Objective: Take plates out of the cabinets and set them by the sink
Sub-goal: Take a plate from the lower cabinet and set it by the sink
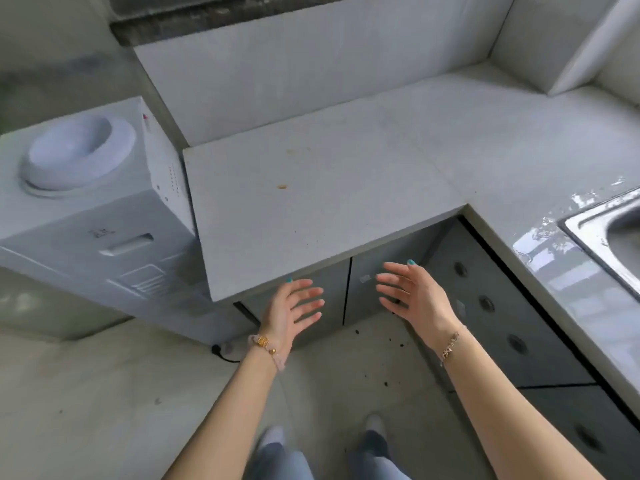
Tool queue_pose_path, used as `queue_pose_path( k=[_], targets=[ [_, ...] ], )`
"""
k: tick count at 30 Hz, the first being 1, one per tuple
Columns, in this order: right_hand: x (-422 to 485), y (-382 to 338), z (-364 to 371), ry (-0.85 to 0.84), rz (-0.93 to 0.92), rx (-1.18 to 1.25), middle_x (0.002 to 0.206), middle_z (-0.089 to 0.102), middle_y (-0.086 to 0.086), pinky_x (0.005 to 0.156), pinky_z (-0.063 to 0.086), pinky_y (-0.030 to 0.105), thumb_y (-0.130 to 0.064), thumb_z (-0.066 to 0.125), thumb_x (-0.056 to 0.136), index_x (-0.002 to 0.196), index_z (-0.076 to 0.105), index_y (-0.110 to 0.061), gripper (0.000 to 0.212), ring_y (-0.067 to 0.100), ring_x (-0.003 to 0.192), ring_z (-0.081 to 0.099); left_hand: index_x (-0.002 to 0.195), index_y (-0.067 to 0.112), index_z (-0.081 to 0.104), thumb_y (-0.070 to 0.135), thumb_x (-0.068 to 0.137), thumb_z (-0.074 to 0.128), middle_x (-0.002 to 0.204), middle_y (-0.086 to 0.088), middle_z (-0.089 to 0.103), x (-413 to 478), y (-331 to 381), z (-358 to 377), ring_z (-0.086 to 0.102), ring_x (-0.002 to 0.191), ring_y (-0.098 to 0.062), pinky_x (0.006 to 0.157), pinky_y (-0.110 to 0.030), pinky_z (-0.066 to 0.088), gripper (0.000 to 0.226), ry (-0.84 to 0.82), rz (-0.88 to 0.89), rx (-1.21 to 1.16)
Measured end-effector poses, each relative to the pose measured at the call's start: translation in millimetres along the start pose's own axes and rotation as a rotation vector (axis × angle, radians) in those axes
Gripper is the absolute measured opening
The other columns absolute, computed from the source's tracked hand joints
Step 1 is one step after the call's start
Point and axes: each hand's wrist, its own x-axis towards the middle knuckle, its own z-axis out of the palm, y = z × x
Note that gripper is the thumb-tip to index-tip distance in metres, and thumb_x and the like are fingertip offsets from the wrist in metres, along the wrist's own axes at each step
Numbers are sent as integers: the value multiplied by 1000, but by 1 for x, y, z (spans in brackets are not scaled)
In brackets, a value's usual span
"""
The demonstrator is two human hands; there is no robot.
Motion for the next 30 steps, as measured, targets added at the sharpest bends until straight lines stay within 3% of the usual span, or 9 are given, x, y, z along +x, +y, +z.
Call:
queue_pose_path(
  k=[9, 13, 18, 24, 30],
  targets=[
    [18, 5, -24, -50, 120, -27, 92, 69, 5, 90, 50, 38, -33, 38, 98, 106, 66, -11, 37, 21, 85, 65, 99, 9, 61, 33, 97, 38, 99, -8, 68, 17, -50, 24, 63, 91, -24, 80, -40, 51, 33, 126, -199, -346],
    [27, 13, -28, -43, 148, 5, 92, 68, 5, 87, 50, 37, -34, 39, 98, 107, 64, -11, 36, 20, 84, 64, 109, 7, 58, 35, 99, 32, 105, -8, 67, 37, -55, 22, 62, 98, -24, 84, -43, 48, 39, 139, -255, -527],
    [34, 22, -23, -24, 179, 35, 92, 68, 5, 83, 50, 35, -34, 38, 98, 111, 63, -10, 37, 20, 83, 64, 115, 4, 55, 41, 100, 26, 114, -10, 63, 65, -59, 17, 59, 105, -26, 92, -47, 44, 49, 157, -235, -857],
    [47, 32, -13, 8, 208, 38, 90, 68, 4, 81, 49, 34, -35, 37, 98, 109, 63, -11, 37, 19, 81, 64, 133, 11, 46, 44, 99, 21, 135, -7, 51, 94, -58, 13, 45, 129, -25, 102, -50, 37, 54, 106, -180, -1022],
    [51, 42, -10, 61, 245, 34, 85, 69, 2, 85, 48, 37, -34, 37, 98, 107, 64, -12, 36, 18, 78, 63, 139, 14, 41, 47, 99, 19, 142, -6, 45, 102, -56, 14, 39, 135, -25, 104, -53, 33, 57, 58, -160, -1096]
  ],
)
